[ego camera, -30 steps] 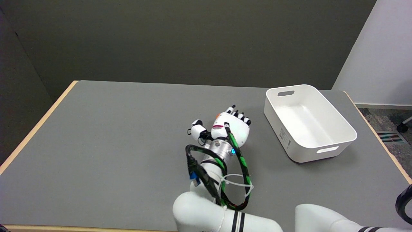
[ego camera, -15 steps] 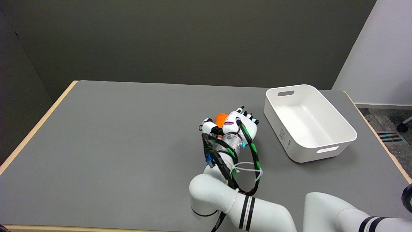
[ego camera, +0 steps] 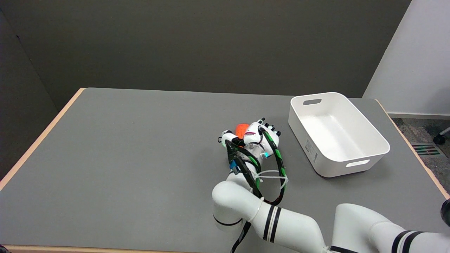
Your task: Pick up mango.
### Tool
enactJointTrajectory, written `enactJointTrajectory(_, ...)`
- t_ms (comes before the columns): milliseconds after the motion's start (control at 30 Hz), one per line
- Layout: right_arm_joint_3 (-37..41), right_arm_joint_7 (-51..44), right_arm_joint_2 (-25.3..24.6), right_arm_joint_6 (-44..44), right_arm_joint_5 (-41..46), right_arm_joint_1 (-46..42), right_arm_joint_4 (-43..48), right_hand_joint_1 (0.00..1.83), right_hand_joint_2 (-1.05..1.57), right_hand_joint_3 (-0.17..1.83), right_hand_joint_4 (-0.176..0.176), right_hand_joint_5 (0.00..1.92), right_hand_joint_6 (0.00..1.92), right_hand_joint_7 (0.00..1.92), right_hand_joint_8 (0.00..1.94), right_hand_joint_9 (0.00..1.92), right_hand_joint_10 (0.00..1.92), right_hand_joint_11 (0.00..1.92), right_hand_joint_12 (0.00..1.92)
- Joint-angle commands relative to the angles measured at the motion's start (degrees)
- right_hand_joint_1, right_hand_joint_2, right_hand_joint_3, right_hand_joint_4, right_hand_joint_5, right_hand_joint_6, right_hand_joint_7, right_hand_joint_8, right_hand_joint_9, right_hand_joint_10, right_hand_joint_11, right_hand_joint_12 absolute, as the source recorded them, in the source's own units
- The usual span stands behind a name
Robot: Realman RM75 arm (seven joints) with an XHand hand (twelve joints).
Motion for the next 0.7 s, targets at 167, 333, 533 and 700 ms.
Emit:
enactJointTrajectory(167, 1.08, 0.87, 0.15, -7.82, 7.08, 1.9, 5.91, 0.38, 0.68, 0.78, -0.176, 0.22, 0.51, 0.34, 0.53, 0.23, 1.05, 0.34, 1.64)
enactJointTrajectory(333, 0.43, 1.0, 0.14, -9.15, 6.4, 2.0, 6.25, 0.4, 0.68, 0.78, -0.176, 0.22, 0.51, 0.35, 0.54, 0.24, 1.06, 0.35, 1.65)
enactJointTrajectory(533, -0.21, 0.56, 0.44, -9.28, 1.76, 2.17, 4.71, 0.68, 0.75, 0.83, -0.176, 0.28, 0.6, 0.58, 0.88, 0.55, 1.28, 0.53, 1.75)
enactJointTrajectory(700, -0.2, -2.42, 1.32, -10.93, -4.62, 1.24, -0.31, 1.08, 1.31, 0.22, -0.176, 0.46, 1.74, 0.5, 1.81, 0.82, 1.88, 0.41, 1.92)
